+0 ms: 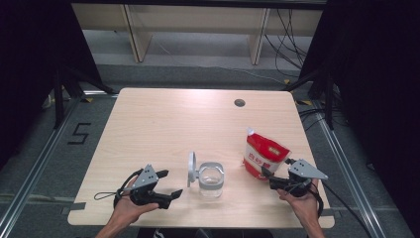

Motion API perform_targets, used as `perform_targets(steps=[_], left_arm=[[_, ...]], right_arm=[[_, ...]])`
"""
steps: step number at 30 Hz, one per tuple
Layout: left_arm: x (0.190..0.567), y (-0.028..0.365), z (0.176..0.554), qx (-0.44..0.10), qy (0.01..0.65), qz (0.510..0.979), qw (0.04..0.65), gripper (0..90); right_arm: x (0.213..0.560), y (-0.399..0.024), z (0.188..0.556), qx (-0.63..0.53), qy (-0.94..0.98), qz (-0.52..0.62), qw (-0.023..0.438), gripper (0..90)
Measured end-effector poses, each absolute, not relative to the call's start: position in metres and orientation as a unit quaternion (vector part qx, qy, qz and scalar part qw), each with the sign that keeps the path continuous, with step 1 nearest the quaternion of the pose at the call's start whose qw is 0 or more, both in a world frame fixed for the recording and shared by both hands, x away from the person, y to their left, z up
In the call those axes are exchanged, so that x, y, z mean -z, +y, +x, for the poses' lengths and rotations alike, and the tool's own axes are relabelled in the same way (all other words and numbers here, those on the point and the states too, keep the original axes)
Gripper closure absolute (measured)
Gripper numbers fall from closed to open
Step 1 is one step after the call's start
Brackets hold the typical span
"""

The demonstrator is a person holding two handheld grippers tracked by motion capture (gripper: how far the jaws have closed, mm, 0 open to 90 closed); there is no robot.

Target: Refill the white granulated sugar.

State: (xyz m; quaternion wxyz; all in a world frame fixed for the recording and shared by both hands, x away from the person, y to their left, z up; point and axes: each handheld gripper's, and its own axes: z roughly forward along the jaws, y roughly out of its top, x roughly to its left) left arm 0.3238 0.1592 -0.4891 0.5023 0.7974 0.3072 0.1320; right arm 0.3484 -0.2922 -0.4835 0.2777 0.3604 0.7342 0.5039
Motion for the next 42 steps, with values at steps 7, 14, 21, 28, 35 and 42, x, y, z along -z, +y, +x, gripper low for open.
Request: perform_targets(steps=[7,14,21,28,35,42], left_arm=[[0.489,0.159,0.325,-0.131,0.3,0.8,0.504,15.5],[0.489,0.159,0.325,-0.131,0.3,0.8,0.503,15.5],[0.49,0.159,0.324,-0.129,0.301,0.801,0.5,15.5],[0.489,0.159,0.324,-0.126,0.3,0.801,0.502,15.5],[0.489,0.159,0.325,-0.126,0.295,0.804,0.501,15.5],[0.489,0.158,0.325,-0.125,0.294,0.804,0.501,15.5]], right_arm=[[0.485,-0.29,0.352,-0.507,0.728,0.378,0.266,17.8],[0.488,-0.288,0.359,-0.52,0.727,0.361,0.267,15.8],[0.492,-0.285,0.366,-0.532,0.726,0.347,0.265,17.7],[0.495,-0.282,0.371,-0.542,0.721,0.343,0.263,21.0],[0.497,-0.281,0.374,-0.556,0.714,0.341,0.253,24.9],[0.498,-0.281,0.374,-0.558,0.712,0.344,0.253,25.4]])
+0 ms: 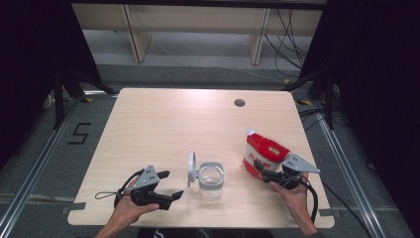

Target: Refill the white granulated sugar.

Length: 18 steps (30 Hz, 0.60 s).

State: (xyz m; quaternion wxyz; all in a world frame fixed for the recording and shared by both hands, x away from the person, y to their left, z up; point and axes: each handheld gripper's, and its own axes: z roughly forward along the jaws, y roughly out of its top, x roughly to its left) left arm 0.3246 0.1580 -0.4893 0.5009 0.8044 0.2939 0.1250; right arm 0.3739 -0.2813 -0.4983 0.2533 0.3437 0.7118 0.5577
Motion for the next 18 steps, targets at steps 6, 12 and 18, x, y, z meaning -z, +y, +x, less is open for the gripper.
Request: perform_targets(steps=[6,12,18], left_arm=[[0.4895,0.1572,0.3232,-0.122,0.303,0.803,0.499,15.5],[0.4893,0.1575,0.3238,-0.125,0.299,0.804,0.499,15.5],[0.4903,0.1564,0.3235,-0.118,0.304,0.802,0.501,15.5]], right_arm=[[0.502,-0.2779,0.3734,-0.564,0.705,0.352,0.248,26.3],[0.5043,-0.2791,0.3765,-0.56,0.713,0.345,0.241,27.8],[0.5056,-0.2793,0.3786,-0.557,0.724,0.328,0.239,33.0]])
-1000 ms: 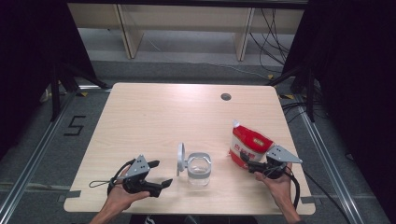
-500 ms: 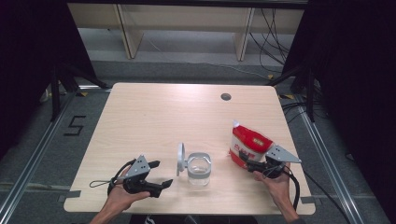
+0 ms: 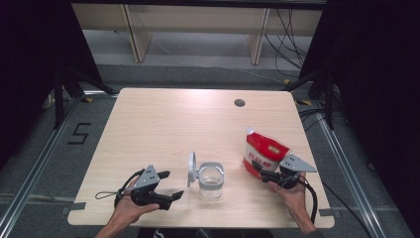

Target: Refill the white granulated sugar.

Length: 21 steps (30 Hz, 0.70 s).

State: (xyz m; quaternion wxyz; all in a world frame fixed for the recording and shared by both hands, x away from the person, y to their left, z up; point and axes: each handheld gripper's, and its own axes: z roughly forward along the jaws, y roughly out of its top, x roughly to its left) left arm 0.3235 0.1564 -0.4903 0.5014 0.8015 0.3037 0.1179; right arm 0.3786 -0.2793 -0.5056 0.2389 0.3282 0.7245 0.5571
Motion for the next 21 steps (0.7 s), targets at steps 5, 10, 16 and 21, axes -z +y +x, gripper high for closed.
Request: perform_targets(steps=[5,10,16,21], left_arm=[[0.4902,0.1566,0.3246,-0.122,0.295,0.804,0.502,15.5],[0.4912,0.1553,0.324,-0.121,0.303,0.803,0.498,15.5],[0.4909,0.1555,0.3236,-0.124,0.308,0.799,0.501,15.6],[0.4905,0.1566,0.3249,-0.128,0.299,0.802,0.501,15.7]], right_arm=[[0.5061,-0.2788,0.38,-0.557,0.72,0.332,0.246,31.3],[0.5062,-0.2771,0.3855,-0.571,0.722,0.299,0.251,43.1],[0.505,-0.2777,0.3868,-0.567,0.726,0.297,0.251,45.0],[0.506,-0.275,0.383,-0.565,0.722,0.32,0.239,39.6]])
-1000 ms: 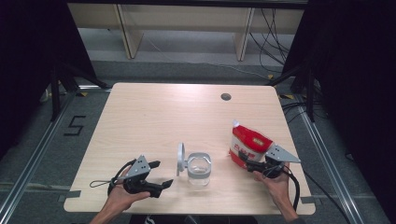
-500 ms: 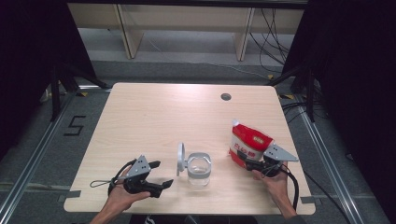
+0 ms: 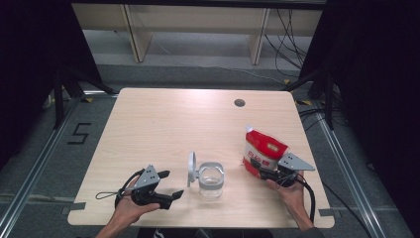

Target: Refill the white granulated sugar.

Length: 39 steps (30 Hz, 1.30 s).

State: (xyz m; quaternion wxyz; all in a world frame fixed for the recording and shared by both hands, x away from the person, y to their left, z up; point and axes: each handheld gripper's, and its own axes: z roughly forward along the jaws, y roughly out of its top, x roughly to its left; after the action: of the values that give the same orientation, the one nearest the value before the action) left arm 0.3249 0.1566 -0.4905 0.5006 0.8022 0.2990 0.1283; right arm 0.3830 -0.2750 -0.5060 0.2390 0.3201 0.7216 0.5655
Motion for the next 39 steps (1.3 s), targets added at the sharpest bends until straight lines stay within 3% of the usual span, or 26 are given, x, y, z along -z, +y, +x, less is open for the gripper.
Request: perform_targets(steps=[7,10,21,39], left_arm=[[0.491,0.155,0.324,-0.123,0.308,0.799,0.501,15.7],[0.491,0.156,0.324,-0.126,0.305,0.8,0.502,15.7],[0.489,0.157,0.323,-0.127,0.306,0.8,0.501,15.8],[0.489,0.159,0.323,-0.135,0.298,0.806,0.494,15.7]], right_arm=[[0.506,-0.273,0.386,-0.568,0.718,0.316,0.248,46.2],[0.502,-0.269,0.381,-0.555,0.726,0.334,0.231,47.4],[0.479,-0.263,0.363,-0.481,0.768,0.25,0.341,49.1],[0.446,-0.244,0.312,-0.35,0.81,0.103,0.458,49.5]])
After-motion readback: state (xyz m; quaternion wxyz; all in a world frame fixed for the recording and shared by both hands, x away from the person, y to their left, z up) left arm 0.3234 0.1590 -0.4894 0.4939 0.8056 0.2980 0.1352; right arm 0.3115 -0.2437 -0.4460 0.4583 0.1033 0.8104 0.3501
